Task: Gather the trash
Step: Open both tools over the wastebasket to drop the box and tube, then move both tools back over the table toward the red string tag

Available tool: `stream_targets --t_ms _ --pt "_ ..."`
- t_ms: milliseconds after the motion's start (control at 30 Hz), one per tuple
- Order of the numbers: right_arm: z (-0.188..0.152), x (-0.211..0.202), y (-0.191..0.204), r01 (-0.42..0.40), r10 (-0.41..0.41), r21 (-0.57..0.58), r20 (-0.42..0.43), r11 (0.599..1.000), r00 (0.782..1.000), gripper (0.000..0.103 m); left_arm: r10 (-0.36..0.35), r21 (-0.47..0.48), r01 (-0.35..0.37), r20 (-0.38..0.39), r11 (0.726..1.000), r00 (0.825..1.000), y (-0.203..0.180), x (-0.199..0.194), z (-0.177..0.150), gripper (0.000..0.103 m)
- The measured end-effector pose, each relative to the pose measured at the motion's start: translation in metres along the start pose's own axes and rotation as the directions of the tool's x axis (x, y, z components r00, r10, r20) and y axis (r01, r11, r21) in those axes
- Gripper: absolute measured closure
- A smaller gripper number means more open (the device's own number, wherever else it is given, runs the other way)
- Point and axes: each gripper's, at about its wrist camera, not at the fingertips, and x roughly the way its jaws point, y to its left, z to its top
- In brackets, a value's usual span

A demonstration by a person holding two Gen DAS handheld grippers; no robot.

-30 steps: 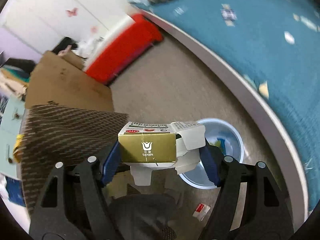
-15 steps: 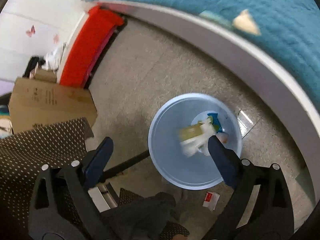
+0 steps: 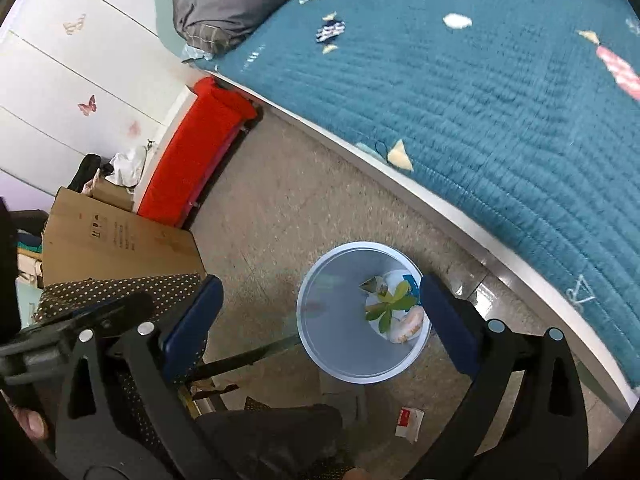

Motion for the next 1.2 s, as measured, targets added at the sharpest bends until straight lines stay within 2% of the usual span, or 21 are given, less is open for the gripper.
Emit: stream_targets --t_ms 167,333,500,600,633,833,1033,1133,1200 --pt "-0.005 -0.021 0.021 0.010 -0.009 -0.044 0.018 0.999 1.000 0.006 -0.012 -0.035 0.015 0.080 0.999 0.997 0.008 -0.034 -0.008 0.008" --pt "-0.010 -0.051 0.058 -0.013 0.018 -0.090 0.059 0.996 0.998 0.006 -0.037 -0.054 0.049 0.202 0.997 0.979 0.018 -0.087 -0.023 0.008" --pt "-0.018 -0.100 0.115 -0.044 0.068 -0.192 0.119 0.980 0.991 0.006 -0.037 -0.075 0.065 0.335 0.995 0.941 0.035 -0.147 -0.047 0.008" --pt "-0.024 -0.125 0.151 -0.066 0.105 -0.257 0.140 0.964 0.985 0.006 -0.017 -0.094 0.060 0.410 0.994 0.912 0.053 -0.183 -0.065 0.008" --pt "-0.027 -0.133 0.164 -0.070 0.115 -0.278 0.149 0.958 0.982 0.006 -0.003 -0.104 0.054 0.441 0.993 0.897 0.062 -0.197 -0.075 0.008" --pt "-0.049 -0.164 0.224 -0.094 0.167 -0.386 0.162 0.918 0.973 0.006 0.058 -0.150 0.028 0.541 0.988 0.839 0.104 -0.254 -0.119 0.008" --pt "-0.083 -0.171 0.281 -0.153 0.229 -0.485 0.100 0.861 0.968 0.006 0.163 -0.225 -0.034 0.583 0.974 0.796 0.157 -0.289 -0.164 0.007" --pt "-0.102 -0.167 0.304 -0.195 0.258 -0.522 0.051 0.830 0.965 0.006 0.201 -0.276 -0.040 0.584 0.960 0.786 0.186 -0.298 -0.186 0.007" --pt "-0.121 -0.161 0.329 -0.221 0.272 -0.578 0.002 0.785 0.962 0.006 0.233 -0.320 -0.045 0.580 0.946 0.781 0.209 -0.302 -0.205 0.007"
